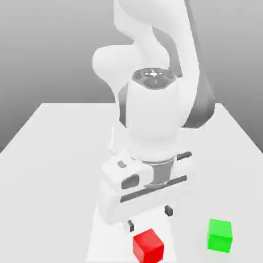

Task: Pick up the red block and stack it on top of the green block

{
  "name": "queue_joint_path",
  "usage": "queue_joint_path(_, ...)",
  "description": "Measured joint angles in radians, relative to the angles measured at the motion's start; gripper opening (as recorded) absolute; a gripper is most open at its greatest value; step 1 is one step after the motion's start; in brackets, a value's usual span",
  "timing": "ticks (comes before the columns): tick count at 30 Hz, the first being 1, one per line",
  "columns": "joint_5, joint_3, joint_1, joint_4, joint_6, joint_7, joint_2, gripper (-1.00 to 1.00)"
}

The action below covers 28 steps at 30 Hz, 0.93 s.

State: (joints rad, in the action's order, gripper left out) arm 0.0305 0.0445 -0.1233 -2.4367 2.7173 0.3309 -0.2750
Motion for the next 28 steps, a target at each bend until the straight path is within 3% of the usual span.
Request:
queue_joint_path(2,0.006,-0.006,0.004,0.01,0.058,-0.007,-0.073,0.0)
queue_joint_path(3,0.009,-0.01,0.007,0.015,0.088,-0.009,-0.108,-1.0)
queue_joint_path(10,0.008,-0.011,0.009,0.016,0.094,-0.009,-0.117,-1.0)
queue_joint_path(15,-0.008,-0.01,-0.005,-0.007,-0.034,0.004,0.034,-1.0)
queue_joint_path(20,-0.048,-0.13,-0.145,-0.017,-0.107,0.056,0.117,-1.0)
queue_joint_path(24,-0.094,-0.152,-0.203,-0.009,-0.018,0.097,0.019,-1.0)
queue_joint_path(25,-0.102,-0.147,-0.209,-0.007,0.008,0.103,-0.01,1.0)
queue_joint_path(28,-0.102,-0.147,-0.209,-0.007,0.008,0.103,-0.01,1.0)
